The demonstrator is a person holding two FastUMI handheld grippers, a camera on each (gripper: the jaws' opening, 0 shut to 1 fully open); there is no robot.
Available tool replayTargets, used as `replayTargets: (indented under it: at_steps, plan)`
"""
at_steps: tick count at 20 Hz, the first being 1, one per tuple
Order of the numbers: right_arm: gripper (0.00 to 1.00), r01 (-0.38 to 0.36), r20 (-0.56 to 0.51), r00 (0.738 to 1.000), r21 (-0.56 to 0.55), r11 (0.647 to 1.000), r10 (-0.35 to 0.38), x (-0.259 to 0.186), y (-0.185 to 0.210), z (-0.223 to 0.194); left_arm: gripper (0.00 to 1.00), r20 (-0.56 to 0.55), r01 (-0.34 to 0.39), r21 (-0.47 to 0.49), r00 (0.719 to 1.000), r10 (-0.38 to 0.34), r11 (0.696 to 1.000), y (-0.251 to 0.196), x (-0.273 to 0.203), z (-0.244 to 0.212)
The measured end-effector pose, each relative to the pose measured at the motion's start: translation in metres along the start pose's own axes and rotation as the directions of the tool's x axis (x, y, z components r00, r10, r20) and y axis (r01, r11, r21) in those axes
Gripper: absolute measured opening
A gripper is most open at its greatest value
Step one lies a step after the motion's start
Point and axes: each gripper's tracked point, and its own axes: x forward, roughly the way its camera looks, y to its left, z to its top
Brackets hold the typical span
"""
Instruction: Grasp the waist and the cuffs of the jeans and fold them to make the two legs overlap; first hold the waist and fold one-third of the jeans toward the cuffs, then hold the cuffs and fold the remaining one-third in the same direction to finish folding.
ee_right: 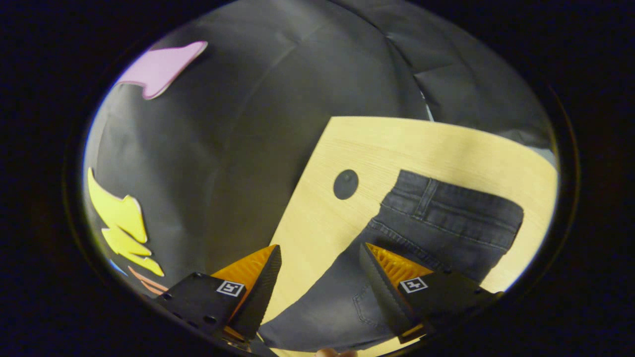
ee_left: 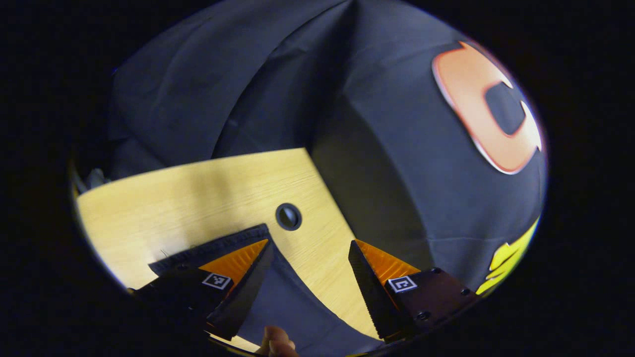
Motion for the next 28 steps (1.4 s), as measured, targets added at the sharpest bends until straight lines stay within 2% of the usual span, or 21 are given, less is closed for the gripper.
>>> replayTargets:
  at_steps: [2, 3, 5, 6, 7, 9, 10, 12, 14, 15, 16, 18, 20, 24, 28]
  plan:
    - [0.98, 0.008, 0.019, 1.0, -0.056, 0.998, -0.007, -0.031, -0.006, 0.002, 0.99, 0.035, 0.113, 0.107, 0.992, -0.117, 0.988, -0.035, -0.035, 0.005]
    - [0.94, 0.018, 0.027, 1.0, -0.067, 0.998, -0.016, -0.045, -0.015, 0.001, 0.99, 0.049, 0.171, 0.169, 0.982, -0.182, 0.971, -0.053, -0.054, 0.005]
    - [0.98, 0.05, 0.036, 0.998, -0.064, 0.997, -0.048, -0.07, -0.038, 0.0, 0.99, 0.107, 0.21, 0.339, 0.96, -0.259, 0.917, -0.082, -0.099, 0.007]
    - [0.98, 0.067, 0.043, 0.997, -0.055, 0.996, -0.065, -0.078, -0.053, 0.001, 1.0, 0.133, 0.185, 0.46, 0.953, -0.274, 0.868, -0.092, -0.115, 0.006]
    - [0.98, 0.082, 0.053, 0.995, -0.041, 0.996, -0.079, -0.088, -0.069, 0.001, 0.99, 0.146, 0.151, 0.583, 0.947, -0.285, 0.799, -0.1, -0.131, 0.001]
    - [0.97, 0.108, 0.063, 0.992, -0.014, 0.994, -0.107, -0.108, -0.095, -0.008, 0.98, 0.153, 0.109, 0.769, 0.926, -0.346, 0.63, -0.118, -0.167, -0.016]
    - [0.97, 0.119, 0.055, 0.991, -0.001, 0.993, -0.119, -0.116, -0.107, -0.017, 0.98, 0.157, 0.101, 0.814, 0.91, -0.384, 0.571, -0.128, -0.184, -0.025]
    - [0.98, 0.151, 0.037, 0.988, 0.017, 0.988, -0.151, -0.128, -0.131, -0.035, 0.98, 0.151, 0.11, 0.857, 0.88, -0.449, 0.504, -0.141, -0.209, -0.029]
    - [0.98, 0.157, 0.026, 0.987, 0.039, 0.987, -0.158, -0.137, -0.146, -0.048, 0.99, 0.156, 0.107, 0.878, 0.857, -0.491, 0.466, -0.135, -0.218, -0.026]
    - [0.98, 0.154, 0.024, 0.988, 0.047, 0.987, -0.155, -0.14, -0.152, -0.051, 0.95, 0.158, 0.105, 0.887, 0.847, -0.508, 0.45, -0.136, -0.223, -0.029]
    - [0.98, 0.15, 0.023, 0.988, 0.047, 0.988, -0.151, -0.141, -0.156, -0.055, 1.0, 0.158, 0.105, 0.896, 0.834, -0.528, 0.432, -0.137, -0.227, -0.03]
    - [0.97, 0.135, 0.019, 0.991, 0.037, 0.99, -0.135, -0.14, -0.158, -0.058, 1.0, 0.154, 0.113, 0.901, 0.818, -0.555, 0.418, -0.137, -0.233, -0.035]
    - [0.98, 0.114, 0.014, 0.993, 0.033, 0.993, -0.115, -0.133, -0.154, -0.06, 0.99, 0.141, 0.13, 0.902, 0.812, -0.566, 0.411, -0.136, -0.235, -0.029]
    - [0.98, 0.107, -0.003, 0.994, 0.068, 0.992, -0.107, -0.101, -0.149, -0.061, 0.99, 0.124, 0.159, 0.893, 0.812, -0.57, 0.421, -0.132, -0.225, -0.024]
    - [0.98, 0.095, -0.008, 0.995, 0.088, 0.992, -0.095, -0.07, -0.14, -0.061, 0.99, 0.126, 0.157, 0.89, 0.817, -0.562, 0.428, -0.13, -0.248, -0.026]
